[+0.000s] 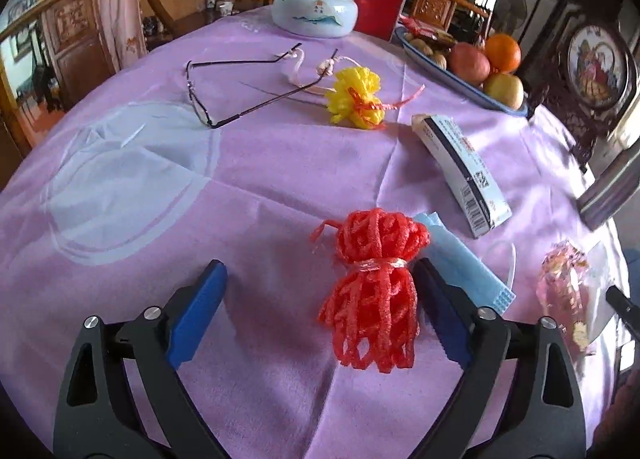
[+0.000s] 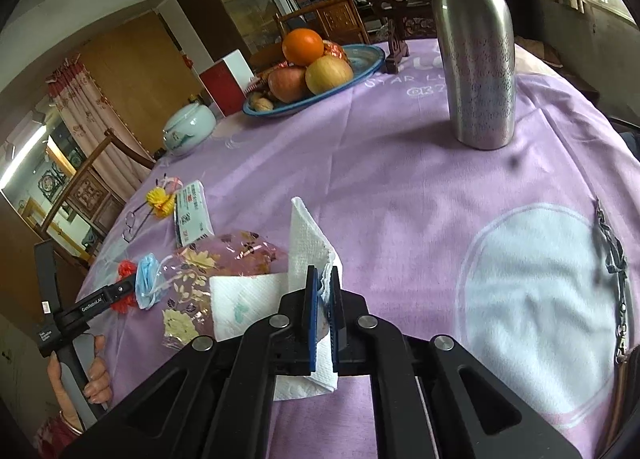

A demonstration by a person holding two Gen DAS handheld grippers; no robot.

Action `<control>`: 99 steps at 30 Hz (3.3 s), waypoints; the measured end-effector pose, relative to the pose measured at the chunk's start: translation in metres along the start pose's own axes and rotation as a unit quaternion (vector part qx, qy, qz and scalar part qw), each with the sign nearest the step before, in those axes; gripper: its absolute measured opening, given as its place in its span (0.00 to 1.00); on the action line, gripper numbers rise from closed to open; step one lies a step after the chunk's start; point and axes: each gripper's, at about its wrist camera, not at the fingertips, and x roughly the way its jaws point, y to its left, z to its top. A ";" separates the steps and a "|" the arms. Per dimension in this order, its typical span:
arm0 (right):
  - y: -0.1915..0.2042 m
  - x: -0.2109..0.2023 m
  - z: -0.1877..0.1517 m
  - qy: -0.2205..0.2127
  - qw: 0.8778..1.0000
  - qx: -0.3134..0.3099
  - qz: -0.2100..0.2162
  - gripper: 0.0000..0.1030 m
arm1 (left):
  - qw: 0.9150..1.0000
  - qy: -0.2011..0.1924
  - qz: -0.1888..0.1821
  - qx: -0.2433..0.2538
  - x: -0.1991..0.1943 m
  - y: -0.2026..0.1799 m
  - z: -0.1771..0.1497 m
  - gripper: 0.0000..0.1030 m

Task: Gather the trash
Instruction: 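Grasp the red mesh fruit net with the left tool while the right tool holds the tissue, then carry the red net and tissue to the red wastebasket and open both tools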

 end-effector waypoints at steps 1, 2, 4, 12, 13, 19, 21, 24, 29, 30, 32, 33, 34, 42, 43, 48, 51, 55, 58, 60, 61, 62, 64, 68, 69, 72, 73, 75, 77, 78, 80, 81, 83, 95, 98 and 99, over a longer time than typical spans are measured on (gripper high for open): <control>-0.001 0.001 0.000 0.002 1.000 0.004 0.000 0.34 | 1.000 0.001 0.000 0.002 0.000 0.000 0.000 0.89; -0.002 0.003 -0.001 0.006 1.000 0.006 -0.002 0.42 | 1.000 0.000 -0.001 0.001 0.001 0.001 0.000 0.89; -0.002 0.007 -0.001 0.013 1.000 0.005 -0.003 0.42 | 1.000 -0.002 -0.012 -0.005 -0.001 0.004 0.001 0.87; 0.003 0.019 -0.004 0.034 0.999 -0.004 0.002 0.64 | 0.998 -0.009 -0.055 0.013 -0.009 0.000 -0.002 0.30; 0.002 0.022 -0.004 0.040 0.999 -0.001 0.006 0.65 | 0.998 -0.014 -0.054 0.012 -0.010 0.001 -0.002 0.29; 0.008 0.027 -0.007 0.058 0.996 -0.002 0.063 0.07 | 0.996 -0.062 -0.066 -0.004 -0.031 0.008 -0.001 0.29; 0.013 0.017 -0.006 0.027 0.998 -0.014 0.052 0.07 | 0.995 -0.071 -0.068 -0.007 -0.035 0.010 0.000 0.29; 0.015 -0.006 -0.002 -0.028 0.998 -0.027 0.050 0.07 | 0.995 -0.077 -0.068 -0.013 -0.038 0.014 0.001 0.29; 0.019 -0.031 0.002 -0.087 0.993 -0.044 0.071 0.07 | 0.994 -0.084 -0.068 -0.031 -0.040 0.022 0.002 0.29; 0.019 -0.031 0.003 -0.089 0.992 -0.044 0.073 0.07 | 0.994 -0.084 -0.067 -0.032 -0.040 0.022 0.002 0.29; 0.018 -0.029 0.004 -0.086 0.993 -0.044 0.074 0.07 | 0.994 -0.082 -0.064 -0.030 -0.039 0.022 0.002 0.29; 0.018 -0.027 0.005 -0.081 0.993 -0.043 0.072 0.07 | 0.994 -0.082 -0.062 -0.029 -0.039 0.022 0.002 0.29; 0.017 -0.024 0.006 -0.076 0.994 -0.041 0.072 0.07 | 0.994 -0.083 -0.061 -0.029 -0.039 0.021 0.002 0.29; 0.019 -0.020 0.002 -0.065 0.995 -0.039 0.068 0.07 | 0.991 -0.107 -0.073 -0.024 -0.054 0.022 -0.004 0.29; 0.019 -0.020 0.001 -0.064 0.995 -0.039 0.067 0.07 | 0.990 -0.108 -0.081 -0.027 -0.056 0.024 -0.005 0.29; 0.022 -0.018 -0.002 -0.056 0.995 -0.042 0.069 0.07 | 0.988 -0.114 -0.097 -0.038 -0.085 0.041 -0.020 0.29; 0.027 -0.025 -0.005 -0.066 0.994 -0.050 0.075 0.07 | 0.987 -0.120 -0.094 -0.040 -0.109 0.052 -0.034 0.29; 0.035 -0.040 -0.011 -0.098 0.989 -0.077 0.076 0.07 | 0.986 -0.138 -0.082 -0.044 -0.150 0.073 -0.064 0.29; 0.043 -0.052 -0.018 -0.119 0.984 -0.097 0.090 0.07 | 0.985 -0.159 -0.043 -0.049 -0.191 0.104 -0.097 0.29; 0.049 -0.062 -0.028 -0.121 0.981 -0.096 0.114 0.07 | 0.984 -0.166 -0.019 -0.059 -0.214 0.127 -0.118 0.29; 0.054 -0.067 -0.033 -0.121 0.980 -0.096 0.123 0.07 | 0.984 -0.168 -0.008 -0.065 -0.224 0.140 -0.128 0.29; 0.061 -0.073 -0.040 -0.121 0.978 -0.097 0.141 0.07 | 0.983 -0.170 0.004 -0.074 -0.234 0.153 -0.139 0.29; 0.079 -0.081 -0.052 -0.117 0.973 -0.103 0.170 0.07 | 0.981 -0.169 0.024 -0.096 -0.252 0.184 -0.165 0.29; 0.136 -0.100 -0.079 -0.101 0.960 -0.146 0.218 0.07 | 0.974 -0.163 0.085 -0.130 -0.268 0.233 -0.217 0.29; 0.158 -0.104 -0.088 -0.091 0.954 -0.161 0.237 0.07 | 0.972 -0.160 0.097 -0.141 -0.268 0.247 -0.232 0.29; 0.207 -0.112 -0.111 -0.073 0.939 -0.202 0.270 0.06 | 0.966 -0.144 0.113 -0.180 -0.257 0.284 -0.261 0.29; 0.227 -0.113 -0.122 -0.064 0.932 -0.220 0.281 0.06 | 0.965 -0.137 0.115 -0.192 -0.252 0.296 -0.268 0.29; 0.260 -0.112 -0.140 -0.047 0.921 -0.249 0.297 0.06 | 0.962 -0.124 0.107 -0.217 -0.242 0.318 -0.282 0.29; 0.296 -0.104 -0.163 -0.021 0.908 -0.277 0.312 0.06 | 0.960 -0.112 0.099 -0.238 -0.228 0.337 -0.294 0.31; 0.312 -0.099 -0.174 -0.005 0.903 -0.287 0.320 0.06 | 0.959 -0.106 0.097 -0.246 -0.222 0.344 -0.298 0.32; 0.338 -0.086 -0.192 0.023 0.894 -0.302 0.329 0.06 | 0.957 -0.091 0.096 -0.259 -0.210 0.359 -0.308 0.44; 0.353 -0.076 -0.202 0.041 0.890 -0.311 0.331 0.06 | 0.955 -0.082 0.102 -0.266 -0.205 0.366 -0.313 0.63; 0.378 -0.057 -0.220 0.071 0.883 -0.320 0.336 0.06 | 0.949 -0.081 0.120 -0.278 -0.202 0.377 -0.324 0.79; 0.492 0.047 -0.330 0.216 0.841 -0.373 0.327 0.07 | 0.912 -0.097 0.192 -0.350 -0.236 0.447 -0.384 0.84; 0.515 0.061 -0.355 0.226 0.832 -0.396 0.315 0.09 | 0.907 -0.101 0.211 -0.351 -0.242 0.452 -0.386 0.85; 0.522 0.066 -0.362 0.231 0.829 -0.402 0.313 0.10 | 0.905 -0.104 0.218 -0.351 -0.243 0.454 -0.388 0.86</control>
